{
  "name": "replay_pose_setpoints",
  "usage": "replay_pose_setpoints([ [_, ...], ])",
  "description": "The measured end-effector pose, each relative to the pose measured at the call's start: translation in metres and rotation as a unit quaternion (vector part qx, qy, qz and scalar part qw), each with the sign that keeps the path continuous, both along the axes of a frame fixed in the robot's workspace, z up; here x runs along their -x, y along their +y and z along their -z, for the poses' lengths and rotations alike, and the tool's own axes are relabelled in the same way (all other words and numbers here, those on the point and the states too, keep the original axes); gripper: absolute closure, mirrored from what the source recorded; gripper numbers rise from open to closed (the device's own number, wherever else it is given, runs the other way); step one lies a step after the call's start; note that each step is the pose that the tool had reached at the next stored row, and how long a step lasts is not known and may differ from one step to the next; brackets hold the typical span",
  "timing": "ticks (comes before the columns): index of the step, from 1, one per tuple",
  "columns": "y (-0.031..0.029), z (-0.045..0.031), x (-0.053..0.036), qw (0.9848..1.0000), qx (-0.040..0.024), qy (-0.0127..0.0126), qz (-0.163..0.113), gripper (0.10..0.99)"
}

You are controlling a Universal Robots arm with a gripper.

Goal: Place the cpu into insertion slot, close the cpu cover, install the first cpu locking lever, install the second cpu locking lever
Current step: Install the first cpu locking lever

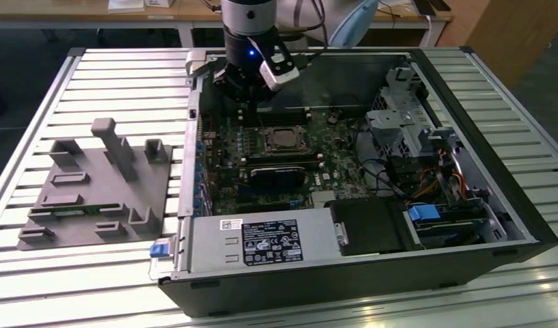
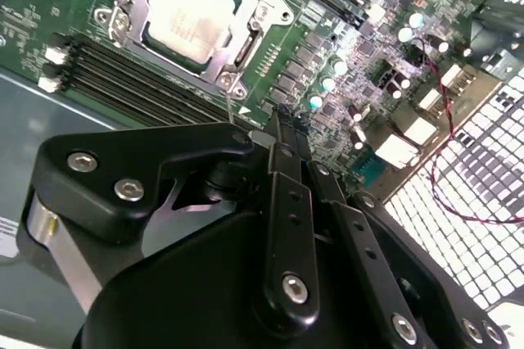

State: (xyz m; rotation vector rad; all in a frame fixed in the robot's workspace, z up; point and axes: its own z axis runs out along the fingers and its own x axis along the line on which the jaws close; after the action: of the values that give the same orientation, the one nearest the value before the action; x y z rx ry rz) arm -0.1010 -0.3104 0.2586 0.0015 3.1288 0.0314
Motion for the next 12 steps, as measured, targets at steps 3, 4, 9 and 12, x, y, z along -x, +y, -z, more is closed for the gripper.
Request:
replay_pose_setpoints([
  [3,0.0026,0.0002,0.0022,1.0000,0.0000,0.0000,0.000,0.980],
  [4,0.0037,0.0003,0.0026,1.0000,0.0000,0.0000,0.000,0.980],
  [9,0.0114,0.0011,0.0042,1.0000,0.0001,0.0000,0.000,0.980],
  [12,0.0148,0.0014,0.0042,1.0000,0.0000,0.0000,0.000,0.980],
])
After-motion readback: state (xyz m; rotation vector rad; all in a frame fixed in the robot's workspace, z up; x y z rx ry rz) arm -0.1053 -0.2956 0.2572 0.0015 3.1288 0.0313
